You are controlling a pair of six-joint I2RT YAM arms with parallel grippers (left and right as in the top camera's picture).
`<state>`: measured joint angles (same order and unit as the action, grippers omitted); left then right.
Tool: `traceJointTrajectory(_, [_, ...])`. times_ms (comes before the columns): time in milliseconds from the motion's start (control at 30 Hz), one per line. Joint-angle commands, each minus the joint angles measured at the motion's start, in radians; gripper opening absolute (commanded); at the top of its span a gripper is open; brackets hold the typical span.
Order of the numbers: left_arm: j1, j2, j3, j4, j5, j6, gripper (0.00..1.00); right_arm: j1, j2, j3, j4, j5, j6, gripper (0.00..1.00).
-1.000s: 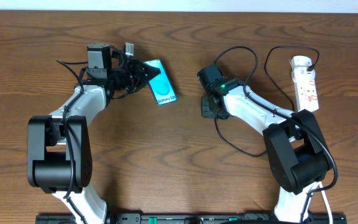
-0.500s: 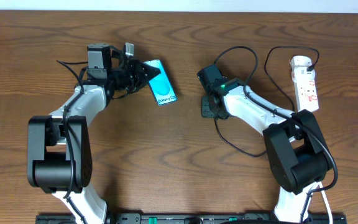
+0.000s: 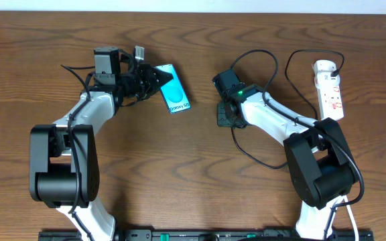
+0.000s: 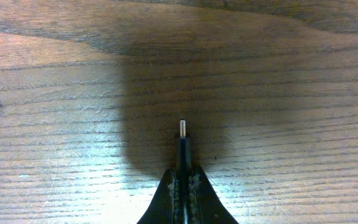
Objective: Plug charger to phone and switch on socket
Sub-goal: 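Close the right gripper on the USB-C plug of the black cable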
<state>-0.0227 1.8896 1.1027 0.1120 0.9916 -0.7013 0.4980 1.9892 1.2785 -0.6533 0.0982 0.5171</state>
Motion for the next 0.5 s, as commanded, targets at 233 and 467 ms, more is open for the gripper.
traceJointTrajectory(233, [0.004,0.0,0.0,0.005,0.018,0.014,0.07,0.005,0.017,0.012,-0.02,-0.034,0.009,0.01])
traceJointTrajectory(467, [0.005,0.0,0.0,0.005,0.018,0.012,0.07,0.006,0.004,0.032,-0.038,-0.037,-0.011,0.01])
